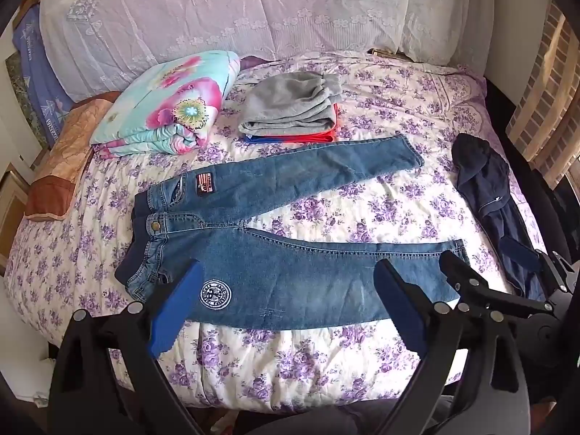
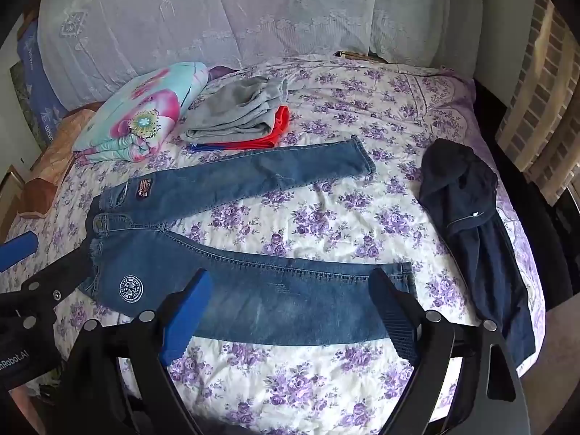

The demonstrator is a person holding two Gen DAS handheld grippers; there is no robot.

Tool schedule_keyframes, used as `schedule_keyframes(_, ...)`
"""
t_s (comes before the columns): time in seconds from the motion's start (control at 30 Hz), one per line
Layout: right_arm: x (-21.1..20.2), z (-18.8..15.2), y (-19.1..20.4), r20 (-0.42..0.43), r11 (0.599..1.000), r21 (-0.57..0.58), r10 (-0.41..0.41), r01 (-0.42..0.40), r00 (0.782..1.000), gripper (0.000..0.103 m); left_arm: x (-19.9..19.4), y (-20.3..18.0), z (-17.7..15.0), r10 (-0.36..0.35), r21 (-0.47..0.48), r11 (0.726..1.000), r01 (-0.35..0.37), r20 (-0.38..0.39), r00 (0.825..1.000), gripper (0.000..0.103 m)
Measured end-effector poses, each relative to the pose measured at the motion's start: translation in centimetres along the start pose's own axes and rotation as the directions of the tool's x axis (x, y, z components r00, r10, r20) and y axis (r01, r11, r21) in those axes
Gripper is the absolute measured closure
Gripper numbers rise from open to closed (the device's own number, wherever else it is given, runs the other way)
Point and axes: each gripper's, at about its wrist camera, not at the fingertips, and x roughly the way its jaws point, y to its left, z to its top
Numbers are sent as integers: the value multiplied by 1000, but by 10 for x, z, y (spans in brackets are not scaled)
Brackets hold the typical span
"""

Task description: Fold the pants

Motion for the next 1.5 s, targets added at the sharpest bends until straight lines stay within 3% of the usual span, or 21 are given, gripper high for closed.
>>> schedule_keyframes(1.5,2,-1,-2,-6,1000,-4,-3,3,1000,15,2,0,-5,0,2,1000,0,-12,1000,11)
